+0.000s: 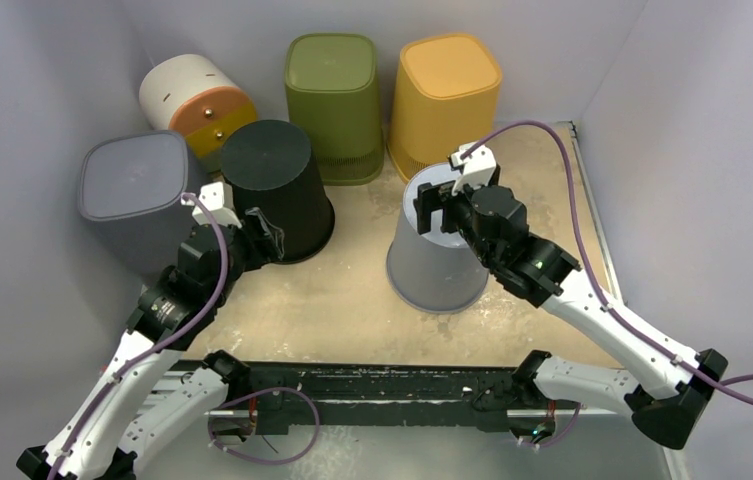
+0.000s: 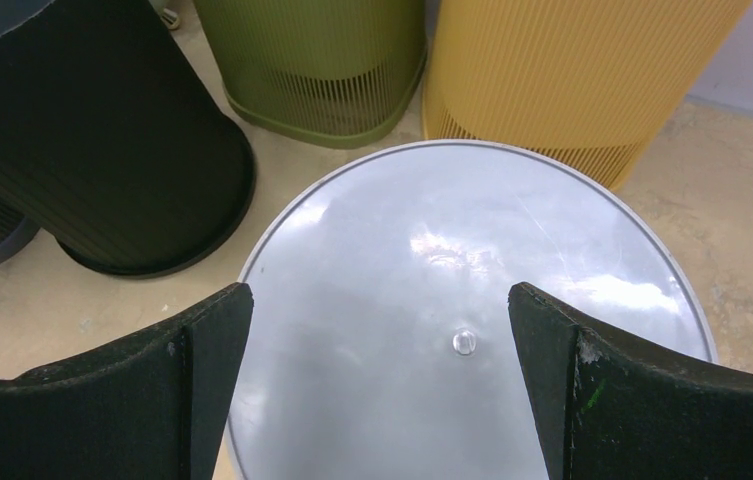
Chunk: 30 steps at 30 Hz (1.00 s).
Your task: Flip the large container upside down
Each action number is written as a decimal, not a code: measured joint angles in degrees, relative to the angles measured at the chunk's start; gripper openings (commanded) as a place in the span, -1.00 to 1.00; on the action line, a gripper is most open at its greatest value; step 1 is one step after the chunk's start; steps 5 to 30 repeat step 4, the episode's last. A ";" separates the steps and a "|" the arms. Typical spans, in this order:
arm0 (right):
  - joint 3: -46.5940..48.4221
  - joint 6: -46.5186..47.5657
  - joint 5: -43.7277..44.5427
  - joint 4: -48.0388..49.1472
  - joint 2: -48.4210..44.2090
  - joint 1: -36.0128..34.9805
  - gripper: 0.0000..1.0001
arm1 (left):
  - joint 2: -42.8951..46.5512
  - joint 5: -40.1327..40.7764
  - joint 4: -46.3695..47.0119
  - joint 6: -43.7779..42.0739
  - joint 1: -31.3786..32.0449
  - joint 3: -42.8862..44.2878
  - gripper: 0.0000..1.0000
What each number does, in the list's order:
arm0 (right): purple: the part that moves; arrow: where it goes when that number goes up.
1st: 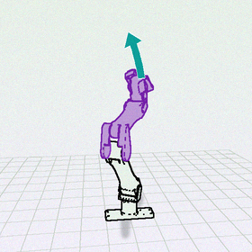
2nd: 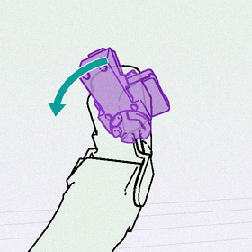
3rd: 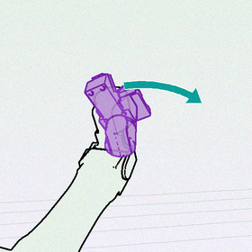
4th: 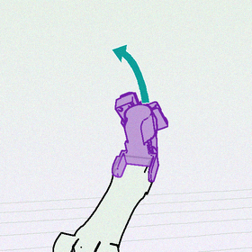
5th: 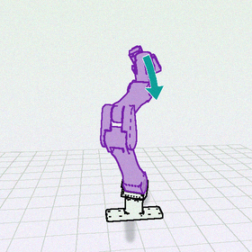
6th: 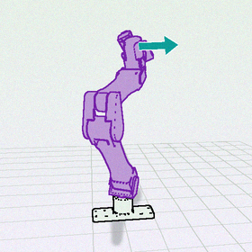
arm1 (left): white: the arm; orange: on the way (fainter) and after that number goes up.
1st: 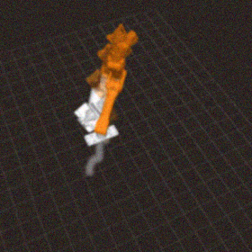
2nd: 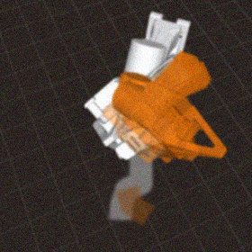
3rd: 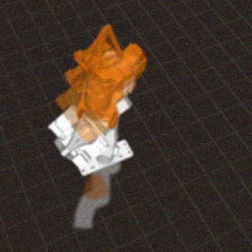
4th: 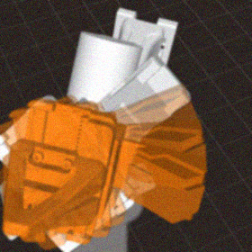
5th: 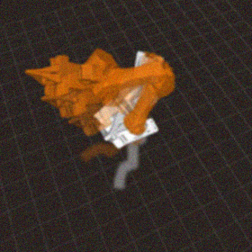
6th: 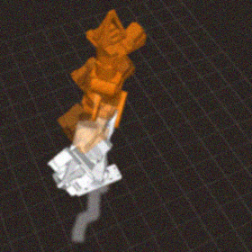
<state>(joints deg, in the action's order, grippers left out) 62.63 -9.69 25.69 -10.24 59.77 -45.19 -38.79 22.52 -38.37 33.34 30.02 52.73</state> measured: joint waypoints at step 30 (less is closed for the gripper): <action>0.00 -0.44 1.31 -0.81 -0.11 -0.02 1.00 | -0.07 -0.04 0.15 0.00 0.00 0.00 0.43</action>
